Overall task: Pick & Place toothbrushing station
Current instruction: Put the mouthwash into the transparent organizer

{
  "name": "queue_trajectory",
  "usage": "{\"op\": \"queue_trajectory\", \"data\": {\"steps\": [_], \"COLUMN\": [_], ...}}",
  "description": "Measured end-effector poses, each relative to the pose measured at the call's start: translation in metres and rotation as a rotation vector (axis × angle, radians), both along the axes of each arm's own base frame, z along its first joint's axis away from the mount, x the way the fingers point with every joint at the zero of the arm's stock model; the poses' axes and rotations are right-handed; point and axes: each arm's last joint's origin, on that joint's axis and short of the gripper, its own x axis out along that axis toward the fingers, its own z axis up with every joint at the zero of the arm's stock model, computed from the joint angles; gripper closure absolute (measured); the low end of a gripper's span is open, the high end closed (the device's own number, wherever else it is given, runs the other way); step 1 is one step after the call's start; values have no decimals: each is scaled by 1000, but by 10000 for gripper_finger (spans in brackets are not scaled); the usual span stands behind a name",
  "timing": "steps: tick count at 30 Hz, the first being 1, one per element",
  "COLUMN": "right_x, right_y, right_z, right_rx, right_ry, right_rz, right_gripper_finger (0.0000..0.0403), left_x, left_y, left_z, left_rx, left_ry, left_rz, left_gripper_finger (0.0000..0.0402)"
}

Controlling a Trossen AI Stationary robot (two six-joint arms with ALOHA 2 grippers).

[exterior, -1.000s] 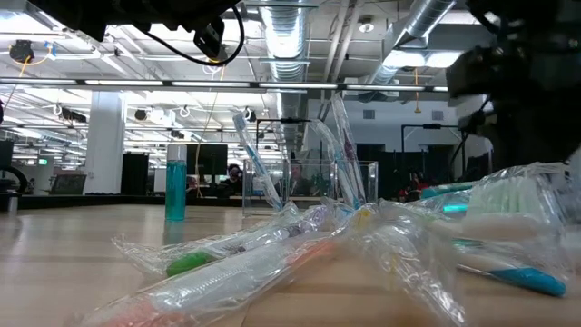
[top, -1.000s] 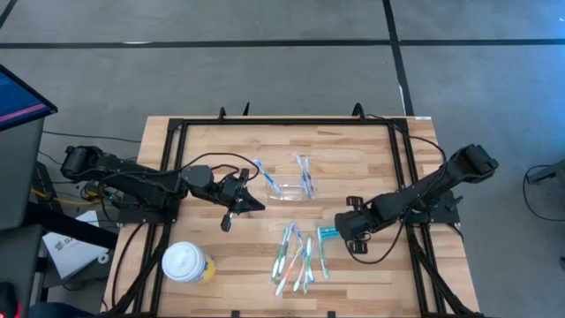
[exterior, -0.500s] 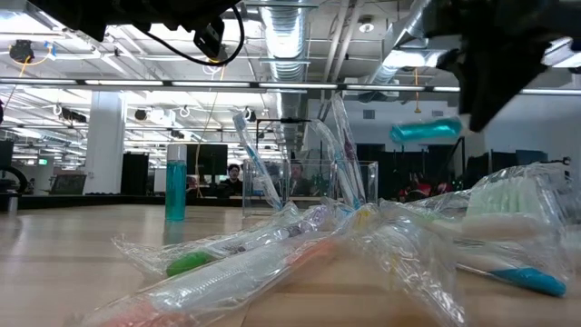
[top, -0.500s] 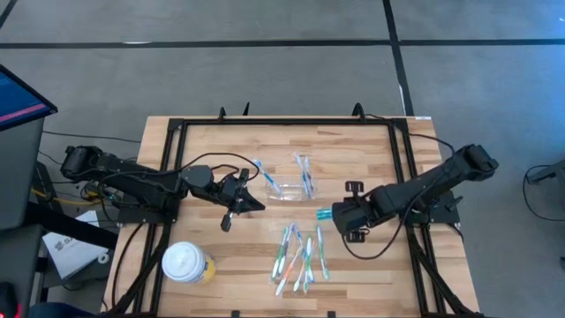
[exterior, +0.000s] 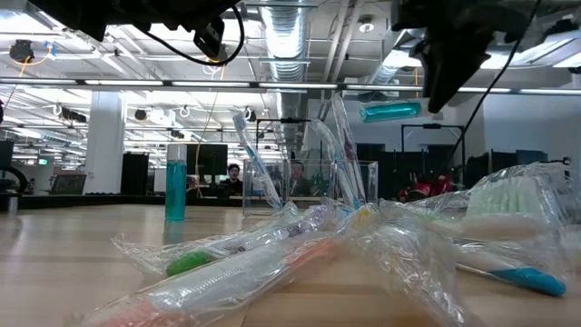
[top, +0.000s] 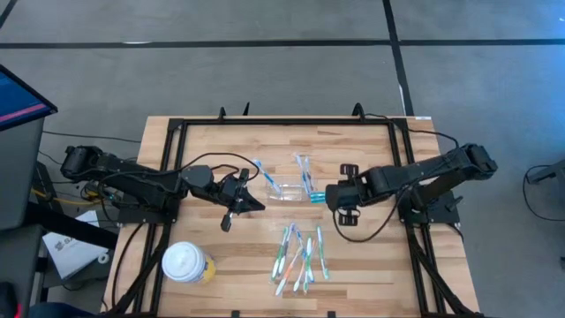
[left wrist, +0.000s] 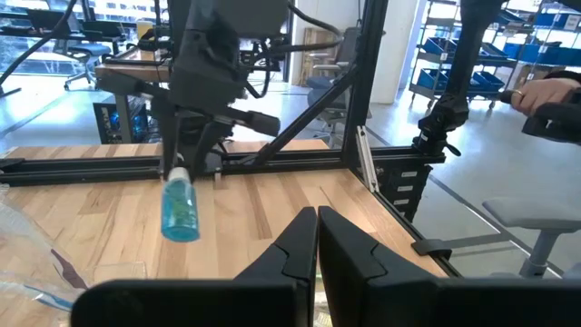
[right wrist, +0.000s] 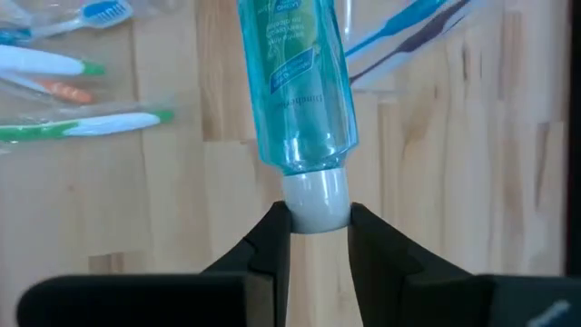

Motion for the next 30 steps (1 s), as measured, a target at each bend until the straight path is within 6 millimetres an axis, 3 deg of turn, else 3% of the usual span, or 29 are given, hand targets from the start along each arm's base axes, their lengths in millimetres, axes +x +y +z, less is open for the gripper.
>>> {"op": "queue_trajectory", "data": {"steps": [4,15,21,26,30], "right_x": [12,77,94,103,111], "right_y": [-8,-22,-30,-30,-30], "right_z": [1,4,27,30,21], "right_rx": [-28,-81,-149,-190,-213], "right_ry": [109,342,322,312,352], "right_rz": [-12,48,55,98,125], "right_gripper_finger": [329,329,329,329,329], "left_x": [0,0,0,0,0], "left_y": [0,0,0,0,0], "left_z": [0,-1,-1,-1,-1], "left_rx": [1,1,1,1,2], "left_ry": [-1,7,9,9,11], "left_rz": [0,0,0,0,0], "left_gripper_finger": [395,395,395,395,395]}}
